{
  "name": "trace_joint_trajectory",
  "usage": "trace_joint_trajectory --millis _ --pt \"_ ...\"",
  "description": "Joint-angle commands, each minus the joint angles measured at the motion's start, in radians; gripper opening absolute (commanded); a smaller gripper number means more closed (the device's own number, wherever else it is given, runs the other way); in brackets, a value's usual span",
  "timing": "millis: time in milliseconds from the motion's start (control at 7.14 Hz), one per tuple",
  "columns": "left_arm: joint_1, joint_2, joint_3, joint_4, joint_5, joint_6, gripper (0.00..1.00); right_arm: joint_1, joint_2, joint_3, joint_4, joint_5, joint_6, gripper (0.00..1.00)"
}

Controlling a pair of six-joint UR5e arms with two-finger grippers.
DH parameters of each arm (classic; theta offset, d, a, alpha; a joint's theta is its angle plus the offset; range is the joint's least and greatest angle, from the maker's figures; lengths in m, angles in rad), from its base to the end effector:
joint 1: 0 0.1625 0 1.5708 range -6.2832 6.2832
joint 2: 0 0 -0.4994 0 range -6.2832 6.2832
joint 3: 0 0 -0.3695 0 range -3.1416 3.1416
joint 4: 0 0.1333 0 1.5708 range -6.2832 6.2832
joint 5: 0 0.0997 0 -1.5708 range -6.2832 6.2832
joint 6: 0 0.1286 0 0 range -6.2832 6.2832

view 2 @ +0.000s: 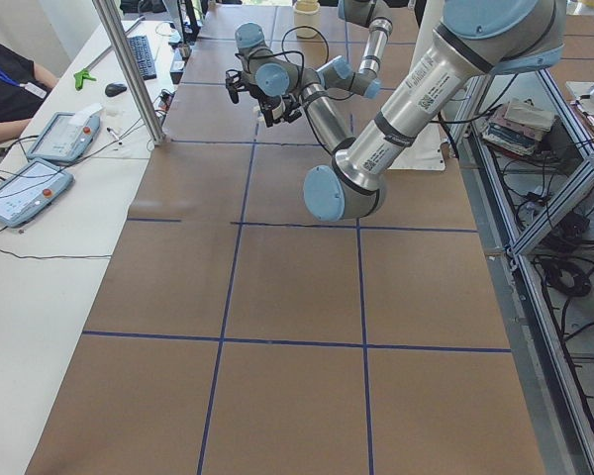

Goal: Left arm hands cup to right arm to dump lemon

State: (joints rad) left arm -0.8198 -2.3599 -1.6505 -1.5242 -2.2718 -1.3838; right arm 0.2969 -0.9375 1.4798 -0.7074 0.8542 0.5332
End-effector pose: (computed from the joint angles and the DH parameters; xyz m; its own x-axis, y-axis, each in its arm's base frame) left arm 0.4633 -0.5701 0.2260 0.5002 -0.3277 -0.8015 0.1457 0.9443 -0.2951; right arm -0.6287 -0.4201 0.2919 0.8034 -0.4333 0.4084 -0.2917 0.3116 0.9043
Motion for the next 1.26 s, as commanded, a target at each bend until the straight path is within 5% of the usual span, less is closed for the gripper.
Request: trace_joint_trajectory --millis 0,560,1121 --pt "0.020 -0.007 0.006 -0.022 0.000 -0.014 1.00 -0.015 0.003 0.001 0.000 0.000 0.044 0.15" --pt "0.051 -0.016 0.012 -0.034 0.000 -0.034 0.74 -0.016 0.017 0.002 0.000 0.000 0.044 0.19" --pt "0.063 -0.015 0.040 -0.068 0.000 -0.035 0.61 -0.021 0.023 0.004 0.000 0.000 0.042 0.19"
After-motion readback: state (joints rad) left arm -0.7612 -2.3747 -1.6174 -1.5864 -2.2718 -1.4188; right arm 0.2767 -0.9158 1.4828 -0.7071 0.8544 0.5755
